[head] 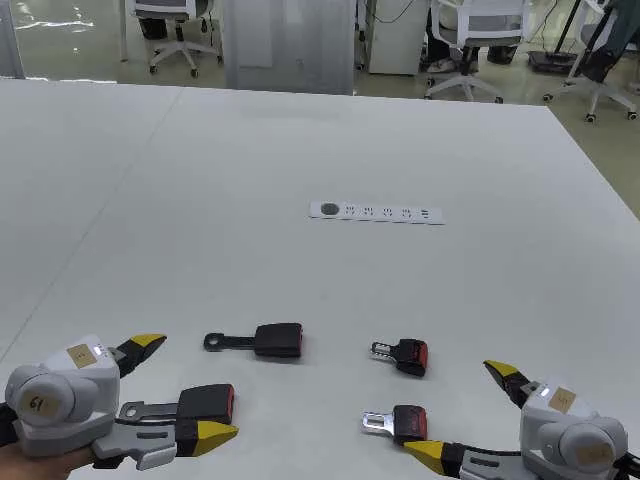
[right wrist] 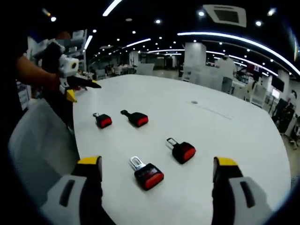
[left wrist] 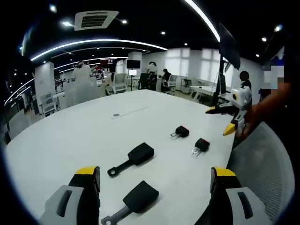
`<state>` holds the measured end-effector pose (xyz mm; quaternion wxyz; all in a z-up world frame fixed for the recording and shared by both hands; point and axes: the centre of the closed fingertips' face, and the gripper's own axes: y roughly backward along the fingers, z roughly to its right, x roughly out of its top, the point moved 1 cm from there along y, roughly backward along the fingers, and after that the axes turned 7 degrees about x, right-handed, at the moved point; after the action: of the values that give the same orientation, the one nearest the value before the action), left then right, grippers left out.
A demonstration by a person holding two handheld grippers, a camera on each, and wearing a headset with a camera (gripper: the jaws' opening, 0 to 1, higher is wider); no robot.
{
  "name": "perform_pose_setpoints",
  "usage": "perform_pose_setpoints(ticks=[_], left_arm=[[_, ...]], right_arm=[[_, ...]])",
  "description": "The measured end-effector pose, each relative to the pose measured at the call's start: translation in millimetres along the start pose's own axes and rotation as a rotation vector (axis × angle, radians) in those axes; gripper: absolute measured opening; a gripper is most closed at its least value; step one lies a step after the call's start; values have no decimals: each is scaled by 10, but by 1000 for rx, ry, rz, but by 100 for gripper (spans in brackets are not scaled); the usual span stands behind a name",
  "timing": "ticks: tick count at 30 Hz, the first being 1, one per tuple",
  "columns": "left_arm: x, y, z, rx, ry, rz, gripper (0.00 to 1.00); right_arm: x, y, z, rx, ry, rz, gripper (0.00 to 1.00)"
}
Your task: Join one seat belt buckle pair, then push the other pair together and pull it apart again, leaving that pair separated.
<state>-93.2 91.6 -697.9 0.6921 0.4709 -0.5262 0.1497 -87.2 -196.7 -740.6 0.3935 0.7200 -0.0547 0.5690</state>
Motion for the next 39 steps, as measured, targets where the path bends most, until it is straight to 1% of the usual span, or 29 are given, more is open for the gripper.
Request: perform_pose_setpoints(ticks=[6,12,16,22,32,39], left_arm=[[-22,-2,7,-2,4,-1,100],[-36,4,-29,4,9,3,100],[-32,13,-15,7,10,3,100],[-57,27,-19,14,9,3,100],[-42,64,16,24,15,8,100],[-40,82,-18,29,13,12,100]], right_arm=[[-6,-1,-3,1,-2,-1,99],[-5,9,11,-2,0,0,99],[-12,16,10,-4,-4,3,99],[-32,21,-4,1,-5,-2,99],[-40,43,-9,4,0,-9,99],[-11,48,-15,6,4,-2,99]])
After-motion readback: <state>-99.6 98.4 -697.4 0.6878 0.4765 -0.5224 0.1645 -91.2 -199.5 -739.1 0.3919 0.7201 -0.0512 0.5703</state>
